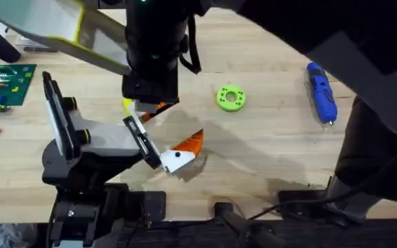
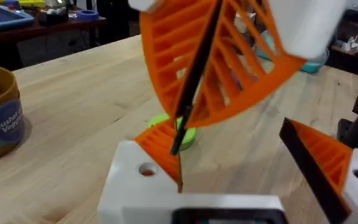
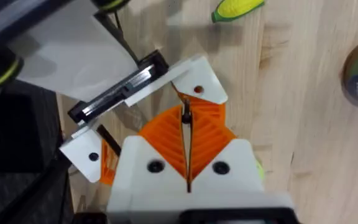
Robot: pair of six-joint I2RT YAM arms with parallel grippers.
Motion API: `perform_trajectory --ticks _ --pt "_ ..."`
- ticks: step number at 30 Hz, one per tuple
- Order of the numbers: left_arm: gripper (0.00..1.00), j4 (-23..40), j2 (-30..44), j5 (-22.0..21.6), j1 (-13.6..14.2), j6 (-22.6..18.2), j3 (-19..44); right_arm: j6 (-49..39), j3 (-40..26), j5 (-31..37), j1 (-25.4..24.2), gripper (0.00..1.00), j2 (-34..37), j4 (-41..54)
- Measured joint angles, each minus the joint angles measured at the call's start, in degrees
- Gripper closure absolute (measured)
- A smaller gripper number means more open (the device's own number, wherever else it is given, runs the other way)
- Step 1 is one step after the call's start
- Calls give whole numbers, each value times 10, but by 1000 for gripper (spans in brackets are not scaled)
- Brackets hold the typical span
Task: Pick up the gripper from the table and insert it into the empty holder that is missing its gripper. Then pick up a screw, insert it into the mounting hole, and use the screwdriver to tighten it. Finally, clean up the table by picking up the vegetable and placing it into the bucket.
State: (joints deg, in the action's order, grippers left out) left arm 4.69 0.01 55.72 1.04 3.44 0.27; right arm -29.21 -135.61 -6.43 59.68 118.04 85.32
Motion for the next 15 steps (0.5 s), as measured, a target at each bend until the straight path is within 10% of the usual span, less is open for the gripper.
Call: perform_trajectory --ticks 15 --pt "10 0 0 0 0 0 0 -11 0 2 0 999 0 -7"
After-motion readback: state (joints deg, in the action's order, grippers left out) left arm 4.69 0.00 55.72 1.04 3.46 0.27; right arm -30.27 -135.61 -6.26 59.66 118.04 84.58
